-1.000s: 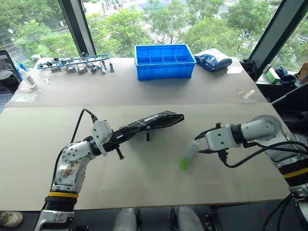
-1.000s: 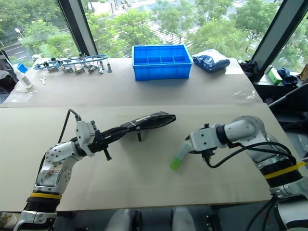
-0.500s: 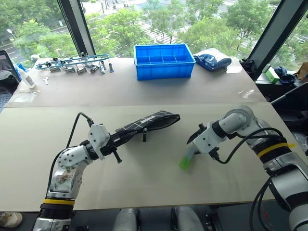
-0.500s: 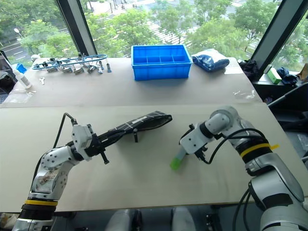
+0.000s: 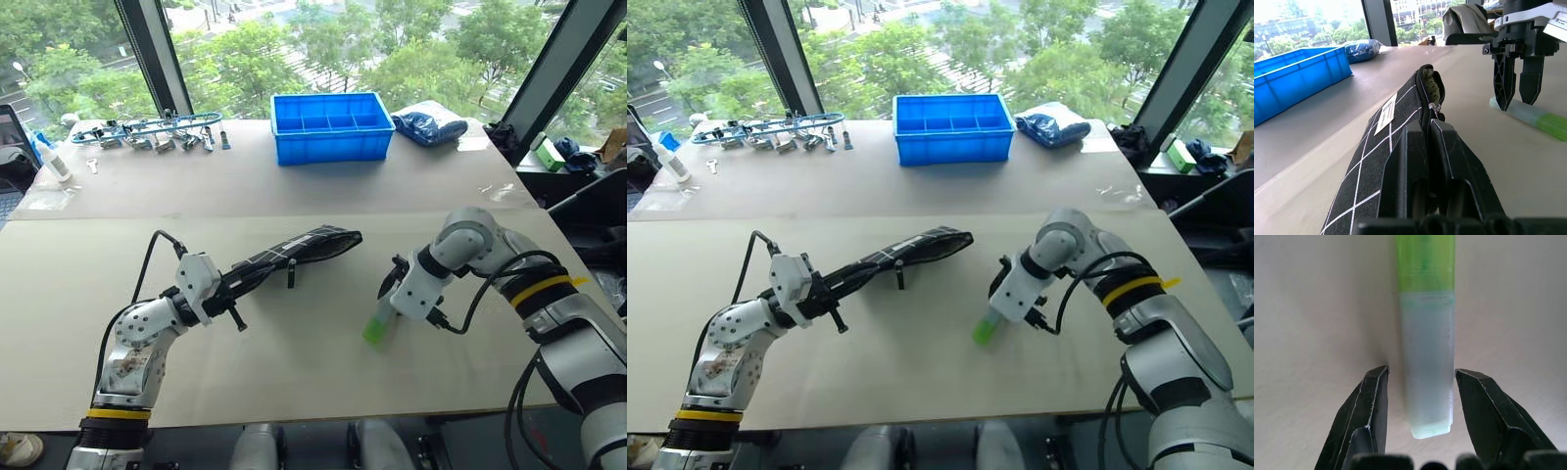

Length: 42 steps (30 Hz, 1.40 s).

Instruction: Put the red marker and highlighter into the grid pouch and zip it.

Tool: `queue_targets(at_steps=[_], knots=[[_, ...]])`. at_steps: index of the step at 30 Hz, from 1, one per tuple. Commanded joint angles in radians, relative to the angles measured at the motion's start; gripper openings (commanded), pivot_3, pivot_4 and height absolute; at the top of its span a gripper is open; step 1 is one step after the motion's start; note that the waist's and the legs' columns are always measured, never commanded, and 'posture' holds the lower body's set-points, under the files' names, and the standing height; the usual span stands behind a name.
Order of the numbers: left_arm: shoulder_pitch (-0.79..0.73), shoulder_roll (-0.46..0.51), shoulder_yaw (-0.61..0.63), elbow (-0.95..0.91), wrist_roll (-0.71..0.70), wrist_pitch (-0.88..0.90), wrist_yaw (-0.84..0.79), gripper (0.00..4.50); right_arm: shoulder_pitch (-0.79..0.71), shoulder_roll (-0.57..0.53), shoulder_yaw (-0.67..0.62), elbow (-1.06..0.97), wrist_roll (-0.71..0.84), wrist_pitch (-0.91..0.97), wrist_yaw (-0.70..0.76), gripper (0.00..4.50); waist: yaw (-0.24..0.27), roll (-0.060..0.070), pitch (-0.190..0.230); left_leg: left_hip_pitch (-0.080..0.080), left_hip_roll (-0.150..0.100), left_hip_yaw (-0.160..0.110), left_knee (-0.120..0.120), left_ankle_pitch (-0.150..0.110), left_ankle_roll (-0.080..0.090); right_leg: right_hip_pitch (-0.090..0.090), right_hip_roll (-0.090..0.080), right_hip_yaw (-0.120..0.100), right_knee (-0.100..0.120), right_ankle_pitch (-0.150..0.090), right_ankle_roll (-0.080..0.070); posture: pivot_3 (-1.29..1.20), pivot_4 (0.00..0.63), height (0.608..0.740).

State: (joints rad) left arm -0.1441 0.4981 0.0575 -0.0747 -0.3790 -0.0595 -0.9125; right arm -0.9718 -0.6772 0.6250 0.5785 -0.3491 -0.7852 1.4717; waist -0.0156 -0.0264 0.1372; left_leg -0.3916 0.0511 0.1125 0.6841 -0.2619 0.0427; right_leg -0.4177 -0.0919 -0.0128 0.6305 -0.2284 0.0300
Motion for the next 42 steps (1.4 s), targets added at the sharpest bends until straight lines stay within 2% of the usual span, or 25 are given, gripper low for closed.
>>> queue_targets(at_steps=[1,2,6,8,17,20,23,25,27,29,34,37,40,42], knots=[[-0.01,-0.002,0.016,-0.039,-0.011,-0.008,0.013,0.0,0.012,0.016,0.042,0.051,-0.062,-0.027,-0.024,2.43,0.0,-0.001,-0.001,0.001,0.0,0.0,-0.001,0.0,0.0,0.001,0.0,0.0,0.0,0.0,0.0,0.0,0.15,0.74],[-0.011,-0.002,0.016,-0.04,-0.012,-0.008,0.014,0.0,0.01,0.017,0.043,0.057,-0.067,-0.033,-0.027,2.43,0.0,-0.001,-0.001,0.003,0.0,0.0,-0.002,0.0,0.0,0.002,0.0,0.0,0.0,0.0,-0.001,0.0,0.15,0.74],[-0.003,0.002,0.02,-0.046,-0.014,-0.005,0.019,0.0,0.02,-0.005,0.044,0.072,-0.05,-0.053,0.0,1.4,0.0,-0.001,-0.001,0.014,0.0,-0.001,-0.004,0.0,0.0,0.012,-0.001,0.0,-0.001,0.0,-0.001,0.0,0.15,0.74],[-0.006,0.002,0.019,-0.043,-0.014,-0.005,0.019,0.0,0.02,-0.008,0.04,0.08,-0.051,-0.049,-0.004,1.1,0.0,-0.001,-0.001,0.015,0.001,-0.002,-0.005,0.0,0.0,0.013,-0.001,0.0,-0.001,-0.001,-0.001,0.0,0.15,0.74],[-0.049,-0.005,0.002,-0.015,-0.009,-0.006,0.015,0.0,0.053,-0.028,-0.022,0.028,-0.016,0.038,-0.025,1.02,0.001,-0.002,-0.001,0.016,0.001,-0.004,-0.005,0.0,0.0,0.014,-0.003,0.0,-0.001,0.0,-0.002,0.0,0.15,0.74],[-0.052,-0.006,0.002,-0.013,-0.01,-0.008,0.013,0.0,0.07,-0.077,-0.12,-0.086,0.118,0.275,0.058,1.02,0.004,0.0,0.0,0.015,0.001,-0.004,-0.005,0.0,0.0,0.013,-0.004,0.0,-0.001,0.0,-0.002,0.0,0.15,0.74],[-0.052,-0.01,0.002,-0.013,-0.01,-0.007,0.016,0.0,0.089,-0.117,-0.236,-0.224,0.286,0.549,0.11,1.02,0.005,0.003,0.002,0.007,0.0,-0.005,-0.005,0.0,0.0,0.006,-0.006,0.0,-0.001,0.0,-0.001,0.0,0.15,0.74],[-0.05,-0.013,0.001,-0.011,-0.008,-0.009,0.015,0.0,0.13,-0.136,-0.321,-0.338,0.42,0.753,0.104,1.02,0.005,0.003,0.002,-0.001,0.0,-0.004,-0.005,0.0,-0.001,-0.004,-0.006,0.001,0.001,0.0,-0.001,0.0,0.15,0.74],[-0.051,-0.015,0.001,-0.008,-0.009,-0.008,0.013,0.0,0.18,-0.158,-0.385,-0.459,0.528,0.931,0.093,1.02,0.006,0.003,0.002,-0.003,0.001,-0.005,-0.005,0.0,-0.001,-0.006,-0.005,0.0,0.001,0.0,-0.002,0.0,0.15,0.74],[-0.057,-0.015,-0.001,-0.002,-0.008,-0.008,0.008,0.0,0.244,-0.176,-0.429,-0.554,0.555,0.998,0.038,1.02,0.008,0.003,0.002,-0.003,0.001,-0.005,-0.005,0.0,0.0,-0.006,-0.004,-0.001,0.0,0.0,-0.002,0.0,0.15,0.74],[-0.075,-0.013,-0.005,0.012,-0.009,-0.004,-0.004,0.0,0.309,-0.198,-0.412,-0.649,0.352,1.035,-0.186,1.02,0.011,0.003,0.002,-0.005,-0.001,-0.004,-0.005,-0.001,0.001,-0.006,-0.006,0.0,-0.002,0.001,0.0,0.0,0.15,0.74],[-0.086,-0.01,-0.008,0.021,-0.009,-0.001,-0.017,0.0,0.261,-0.15,-0.361,-0.713,0.201,1.174,-0.327,1.02,0.007,0.003,0.002,-0.006,-0.002,-0.003,-0.004,-0.001,0.001,-0.008,-0.004,0.0,-0.002,0.001,0.0,0.0,0.15,0.74],[-0.096,-0.012,-0.011,0.026,-0.009,0.001,-0.021,0.0,0.206,-0.162,-0.294,-0.709,0.01,1.145,-0.431,1.02,0.004,0.003,0.002,-0.008,-0.002,-0.002,-0.004,-0.001,0.0,-0.009,-0.002,0.0,-0.001,0.001,0.0,0.0,0.15,0.74],[-0.101,-0.014,-0.013,0.027,-0.009,0.003,-0.023,0.0,0.181,-0.177,-0.27,-0.724,-0.055,1.126,-0.446,1.02,0.006,0.003,0.002,-0.009,-0.002,0.0,-0.004,0.0,0.0,-0.01,-0.001,-0.001,-0.002,0.0,0.0,0.0,0.15,0.74]])
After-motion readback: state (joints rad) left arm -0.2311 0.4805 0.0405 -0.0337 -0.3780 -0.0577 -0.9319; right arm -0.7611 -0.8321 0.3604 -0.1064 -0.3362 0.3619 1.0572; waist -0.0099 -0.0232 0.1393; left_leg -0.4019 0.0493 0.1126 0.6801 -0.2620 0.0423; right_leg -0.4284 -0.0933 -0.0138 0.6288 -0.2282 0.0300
